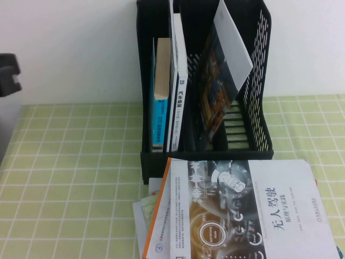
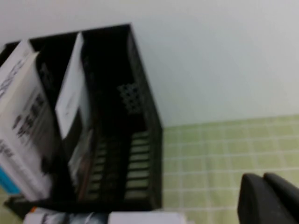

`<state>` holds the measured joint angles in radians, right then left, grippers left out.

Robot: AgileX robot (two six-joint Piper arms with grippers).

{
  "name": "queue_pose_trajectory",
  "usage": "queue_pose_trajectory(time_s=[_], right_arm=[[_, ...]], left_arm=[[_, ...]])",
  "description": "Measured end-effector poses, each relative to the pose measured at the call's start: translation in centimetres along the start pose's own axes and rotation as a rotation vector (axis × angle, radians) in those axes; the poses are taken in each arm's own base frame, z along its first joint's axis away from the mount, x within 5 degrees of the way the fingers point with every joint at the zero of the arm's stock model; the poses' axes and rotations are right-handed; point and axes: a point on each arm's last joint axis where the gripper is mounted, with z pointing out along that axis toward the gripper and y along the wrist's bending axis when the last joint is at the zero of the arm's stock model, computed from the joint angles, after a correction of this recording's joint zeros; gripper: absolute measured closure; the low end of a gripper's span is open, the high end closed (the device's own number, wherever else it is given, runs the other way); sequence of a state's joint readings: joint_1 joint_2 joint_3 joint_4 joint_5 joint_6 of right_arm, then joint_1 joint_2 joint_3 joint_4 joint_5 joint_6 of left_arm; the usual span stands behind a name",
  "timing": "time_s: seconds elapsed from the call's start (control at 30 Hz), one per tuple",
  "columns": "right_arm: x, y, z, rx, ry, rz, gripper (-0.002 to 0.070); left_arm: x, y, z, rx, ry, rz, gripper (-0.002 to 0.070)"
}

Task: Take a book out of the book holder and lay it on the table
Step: Hold the bookshelf

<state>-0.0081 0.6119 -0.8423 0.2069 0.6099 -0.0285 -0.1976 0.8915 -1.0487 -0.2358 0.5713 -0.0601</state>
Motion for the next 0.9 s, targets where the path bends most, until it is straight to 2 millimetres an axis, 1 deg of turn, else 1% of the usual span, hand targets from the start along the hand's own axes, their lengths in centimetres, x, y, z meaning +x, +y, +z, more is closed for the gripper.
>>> queue_pose_trajectory(time_s=[0.07, 0.13, 0.2, 0.3, 0.33, 0.4, 0.47, 0.53, 0.57, 0.6, 0.67, 0.73, 0.83, 0.9], right_arm=[[1.7, 0.4, 1.6, -0.087, 0.055, 0.050, 0.0678], [2.9, 0.9, 3.1, -0.167, 0.088, 0.057, 0.0678], [3.6, 1.5, 4.4, -0.259, 0.102, 0.034, 0.0678], [3.8, 2.7, 6.2, -0.410, 0.071, -0.043, 0.0657], [3.5, 3.2, 6.8, -0.463, 0.041, -0.027, 0.0634], [3.2, 3.9, 8.1, -0.516, -0.003, -0.021, 0.0562], [3.2, 4.3, 9.8, -0.526, -0.028, 0.001, 0.0468], [3.9, 4.6, 12.0, -0.492, 0.002, -0.020, 0.0391], [4.4, 4.8, 13.2, -0.473, 0.031, -0.031, 0.0359], [4.7, 5.2, 14.0, -0.469, 0.054, -0.045, 0.0342], [5.6, 6.4, 16.0, -0.476, 0.110, -0.082, 0.0317], [6.0, 7.9, 17.4, -0.499, 0.142, -0.118, 0.0308], [6.0, 9.8, 19.5, -0.486, 0.167, -0.154, 0.0301], [5.8, 10.7, 21.0, -0.467, 0.173, -0.155, 0.0300]], left_arm=[[0.0, -0.4, 1.5, 0.065, 0.020, 0.032, 0.0678], [0.2, -0.9, 2.9, 0.138, 0.036, 0.069, 0.0678], [0.2, -1.4, 4.6, 0.217, 0.053, 0.105, 0.0678], [-0.3, -2.1, 6.8, 0.321, 0.053, 0.137, 0.0678], [-0.5, -2.2, 7.7, 0.343, 0.056, 0.135, 0.0678], [-0.8, -2.4, 9.2, 0.372, 0.066, 0.136, 0.0678], [-1.1, -2.8, 10.9, 0.390, 0.082, 0.154, 0.0678], [-1.1, -3.6, 12.4, 0.408, 0.107, 0.195, 0.0678], [-1.1, -4.3, 13.1, 0.419, 0.118, 0.227, 0.0678], [-1.0, -4.8, 13.6, 0.428, 0.126, 0.255, 0.0678], [-0.9, -6.1, 14.8, 0.436, 0.138, 0.317, 0.0678], [-0.8, -7.1, 15.8, 0.437, 0.144, 0.358, 0.0678], [-0.6, -7.9, 17.3, 0.439, 0.155, 0.386, 0.0678], [-0.3, -8.0, 18.3, 0.441, 0.171, 0.384, 0.0678]])
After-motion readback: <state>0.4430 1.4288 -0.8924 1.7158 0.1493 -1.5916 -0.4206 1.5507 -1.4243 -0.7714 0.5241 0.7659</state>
